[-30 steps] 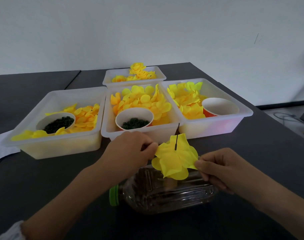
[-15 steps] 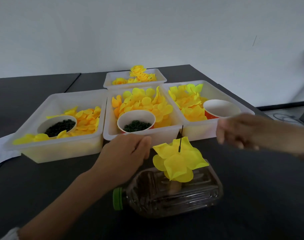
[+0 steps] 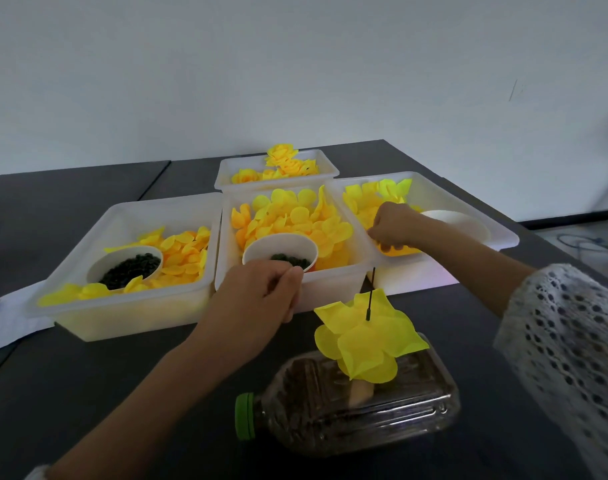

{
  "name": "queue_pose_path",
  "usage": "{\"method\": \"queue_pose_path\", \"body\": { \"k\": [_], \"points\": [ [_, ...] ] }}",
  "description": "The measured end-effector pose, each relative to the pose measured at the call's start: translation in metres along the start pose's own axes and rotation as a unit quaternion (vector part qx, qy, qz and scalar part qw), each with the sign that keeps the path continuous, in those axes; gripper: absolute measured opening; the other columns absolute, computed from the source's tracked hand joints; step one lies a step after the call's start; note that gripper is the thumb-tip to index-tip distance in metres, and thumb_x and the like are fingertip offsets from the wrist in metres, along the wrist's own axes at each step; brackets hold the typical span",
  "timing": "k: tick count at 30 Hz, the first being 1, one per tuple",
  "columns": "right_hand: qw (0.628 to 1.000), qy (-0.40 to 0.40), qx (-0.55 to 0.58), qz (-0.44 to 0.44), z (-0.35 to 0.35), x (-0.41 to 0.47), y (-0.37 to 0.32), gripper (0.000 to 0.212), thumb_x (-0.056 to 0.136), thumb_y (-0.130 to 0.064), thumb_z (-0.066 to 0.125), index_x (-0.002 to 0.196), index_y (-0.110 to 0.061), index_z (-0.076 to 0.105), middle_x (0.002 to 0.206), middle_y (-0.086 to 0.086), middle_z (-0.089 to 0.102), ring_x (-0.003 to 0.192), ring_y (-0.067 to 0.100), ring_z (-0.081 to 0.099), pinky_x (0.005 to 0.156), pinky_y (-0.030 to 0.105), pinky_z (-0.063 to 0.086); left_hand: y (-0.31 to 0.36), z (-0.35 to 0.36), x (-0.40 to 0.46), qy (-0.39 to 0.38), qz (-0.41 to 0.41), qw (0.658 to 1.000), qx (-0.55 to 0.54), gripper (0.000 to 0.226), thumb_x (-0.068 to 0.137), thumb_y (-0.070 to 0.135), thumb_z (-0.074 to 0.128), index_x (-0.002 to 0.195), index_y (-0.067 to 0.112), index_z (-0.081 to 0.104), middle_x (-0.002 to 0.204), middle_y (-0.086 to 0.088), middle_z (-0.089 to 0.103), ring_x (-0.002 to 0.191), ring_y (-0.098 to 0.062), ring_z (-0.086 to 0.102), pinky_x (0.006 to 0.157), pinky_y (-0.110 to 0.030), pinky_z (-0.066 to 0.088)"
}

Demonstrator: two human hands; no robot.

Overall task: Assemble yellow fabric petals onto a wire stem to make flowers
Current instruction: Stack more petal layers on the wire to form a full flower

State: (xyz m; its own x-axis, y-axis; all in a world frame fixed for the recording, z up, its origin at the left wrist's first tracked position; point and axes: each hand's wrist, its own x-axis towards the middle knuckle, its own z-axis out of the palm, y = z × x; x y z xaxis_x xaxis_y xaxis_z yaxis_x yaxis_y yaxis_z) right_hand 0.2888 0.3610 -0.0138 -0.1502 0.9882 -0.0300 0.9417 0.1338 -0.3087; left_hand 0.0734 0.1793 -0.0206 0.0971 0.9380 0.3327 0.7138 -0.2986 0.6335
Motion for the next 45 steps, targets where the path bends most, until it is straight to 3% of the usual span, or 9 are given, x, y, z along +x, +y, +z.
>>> {"method": "queue_pose_path", "body": {
  "k": [8, 15, 20, 26, 29, 34, 37, 40, 45],
  "points": [
    [0.989, 0.094, 0.114, 0.009, -0.04, -0.024, 0.011, 0.026, 0.088, -0.009, 0.05, 0.064, -0.001, 0.059, 0.061, 0.008, 0.062, 0.054, 0.019, 0.05, 0.05, 0.024, 0.037, 0.007, -0.016, -0.001, 0.019, 0.027, 0.999, -0.018, 0.046, 0.1, 0.027, 0.041, 0.057, 0.022, 0.055, 0.056, 0.003, 0.06, 0.05, -0.003, 0.051, 0.057, -0.009, 0.037],
    [0.914, 0.129, 0.383, -0.038, -0.074, -0.078, 0.016, 0.025, 0.096, -0.014, 0.048, 0.073, -0.005, 0.053, 0.06, 0.005, 0.047, 0.047, 0.016, 0.033, 0.045, 0.024, 0.027, 0.032, -0.021, -0.007, 0.022, 0.061, 0.993, -0.101, 0.047, 0.101, 0.033, 0.037, 0.062, 0.017, 0.058, 0.057, 0.002, 0.06, 0.052, -0.004, 0.051, 0.057, -0.012, 0.038],
    [0.919, 0.279, 0.202, -0.189, -0.076, -0.126, -0.016, 0.023, 0.093, -0.017, 0.052, 0.075, -0.003, 0.057, 0.065, 0.001, 0.054, 0.061, 0.018, 0.048, 0.062, 0.032, 0.04, 0.06, -0.017, -0.005, 0.006, 0.011, 0.973, -0.231, 0.049, 0.104, 0.039, 0.033, 0.083, 0.016, 0.071, 0.07, -0.002, 0.069, 0.057, -0.006, 0.056, 0.05, -0.011, 0.038],
    [0.863, 0.352, -0.041, -0.36, -0.055, -0.188, -0.06, 0.021, 0.091, -0.027, 0.05, 0.079, -0.012, 0.056, 0.082, 0.002, 0.052, 0.078, 0.022, 0.051, 0.051, 0.037, 0.043, 0.094, -0.017, 0.004, -0.096, -0.103, 0.916, -0.377, 0.053, 0.099, 0.049, 0.03, 0.084, 0.012, 0.066, 0.069, -0.002, 0.07, 0.063, -0.012, 0.067, 0.046, -0.022, 0.049],
    [0.85, 0.333, -0.053, -0.405, -0.044, -0.195, -0.061, 0.016, 0.09, -0.02, 0.058, 0.08, -0.008, 0.058, 0.087, 0.008, 0.054, 0.08, 0.028, 0.051, 0.058, 0.041, 0.044, 0.096, -0.017, 0.002, -0.089, -0.138, 0.895, -0.415, 0.044, 0.1, 0.044, 0.041, 0.074, 0.017, 0.062, 0.058, 0.002, 0.062, 0.055, -0.013, 0.063, 0.044, -0.024, 0.046],
    [0.857, 0.293, 0.106, -0.411, -0.047, -0.196, -0.046, 0.013, 0.094, -0.019, 0.054, 0.095, -0.008, 0.06, 0.097, 0.002, 0.054, 0.092, 0.018, 0.05, 0.081, 0.027, 0.041, 0.086, -0.021, -0.002, -0.073, -0.078, 0.939, -0.326, 0.035, 0.103, 0.022, 0.043, 0.074, 0.012, 0.061, 0.059, 0.004, 0.061, 0.054, -0.01, 0.052, 0.047, -0.022, 0.04],
    [0.886, 0.285, 0.224, -0.289, -0.057, -0.191, -0.038, 0.018, 0.096, -0.033, 0.05, 0.102, -0.017, 0.056, 0.098, -0.002, 0.056, 0.084, 0.009, 0.051, 0.072, 0.02, 0.041, 0.083, -0.025, -0.001, -0.076, -0.057, 0.955, -0.281, 0.037, 0.104, 0.022, 0.041, 0.073, 0.01, 0.059, 0.055, 0.007, 0.057, 0.048, -0.006, 0.046, 0.043, -0.017, 0.036],
    [0.921, 0.106, 0.341, -0.157, -0.069, -0.184, -0.031, 0.039, 0.096, -0.047, 0.042, 0.087, -0.013, 0.06, 0.072, -0.001, 0.062, 0.061, 0.013, 0.051, 0.058, 0.024, 0.041, 0.08, -0.027, 0.003, -0.081, -0.056, 0.957, -0.274, 0.039, 0.103, 0.024, 0.042, 0.068, 0.014, 0.058, 0.055, 0.006, 0.055, 0.046, -0.007, 0.044, 0.043, -0.016, 0.035],
    [0.911, -0.035, 0.382, -0.15, -0.066, -0.191, -0.021, 0.054, 0.099, -0.037, 0.04, 0.048, -0.021, 0.05, 0.048, 0.003, 0.043, 0.042, 0.014, 0.037, 0.047, 0.019, 0.033, 0.077, -0.025, 0.012, -0.09, -0.065, 0.952, -0.285, 0.044, 0.103, 0.028, 0.043, 0.064, 0.022, 0.063, 0.053, 0.003, 0.052, 0.045, -0.008, 0.044, 0.042, -0.017, 0.035]
  ]
}}
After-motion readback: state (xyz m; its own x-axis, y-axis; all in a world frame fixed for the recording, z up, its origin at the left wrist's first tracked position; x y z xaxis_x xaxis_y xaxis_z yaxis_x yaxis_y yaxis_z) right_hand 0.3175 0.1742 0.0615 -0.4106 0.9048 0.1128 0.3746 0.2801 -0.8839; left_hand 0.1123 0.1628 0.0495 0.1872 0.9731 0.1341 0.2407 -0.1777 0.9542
